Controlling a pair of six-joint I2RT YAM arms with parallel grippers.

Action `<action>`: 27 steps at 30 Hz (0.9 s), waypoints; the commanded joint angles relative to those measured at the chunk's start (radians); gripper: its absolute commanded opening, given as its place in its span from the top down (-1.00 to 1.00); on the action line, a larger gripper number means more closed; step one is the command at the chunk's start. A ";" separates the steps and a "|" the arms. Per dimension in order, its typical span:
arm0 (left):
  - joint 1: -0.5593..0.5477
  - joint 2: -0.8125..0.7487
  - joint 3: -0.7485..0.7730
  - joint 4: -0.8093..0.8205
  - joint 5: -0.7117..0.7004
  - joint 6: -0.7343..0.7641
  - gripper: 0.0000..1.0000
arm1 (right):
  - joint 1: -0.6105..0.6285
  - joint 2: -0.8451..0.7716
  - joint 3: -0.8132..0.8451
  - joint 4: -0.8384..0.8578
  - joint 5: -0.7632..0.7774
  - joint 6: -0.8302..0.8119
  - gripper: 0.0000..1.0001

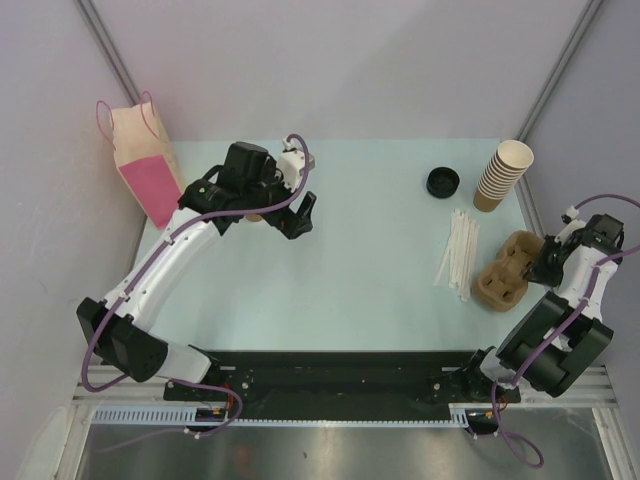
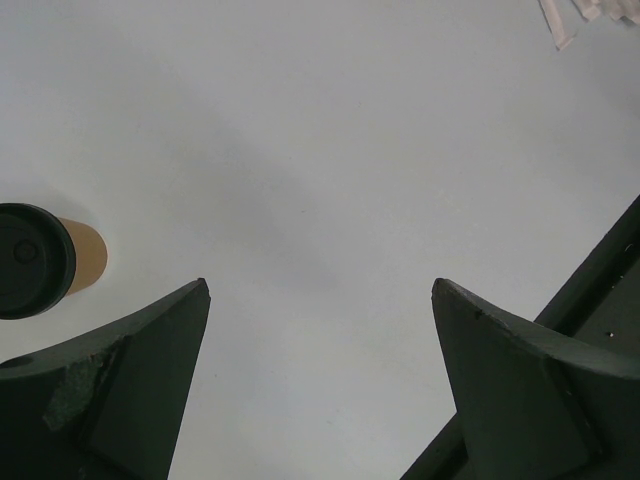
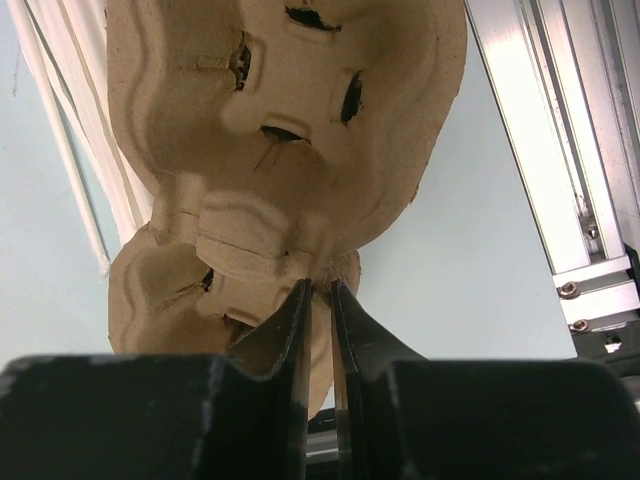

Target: Pack the takeout coffee

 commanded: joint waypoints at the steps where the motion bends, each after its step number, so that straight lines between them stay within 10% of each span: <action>1: -0.001 -0.002 0.042 0.012 0.011 -0.019 -0.96 | -0.007 0.011 0.032 -0.001 -0.005 -0.016 0.74; 3: -0.003 -0.002 0.042 0.012 0.014 -0.021 -0.96 | -0.008 0.019 0.032 -0.001 -0.007 -0.019 1.00; 27: -0.001 0.000 0.042 0.015 0.011 -0.021 -0.96 | -0.007 -0.117 0.161 -0.140 -0.068 -0.091 1.00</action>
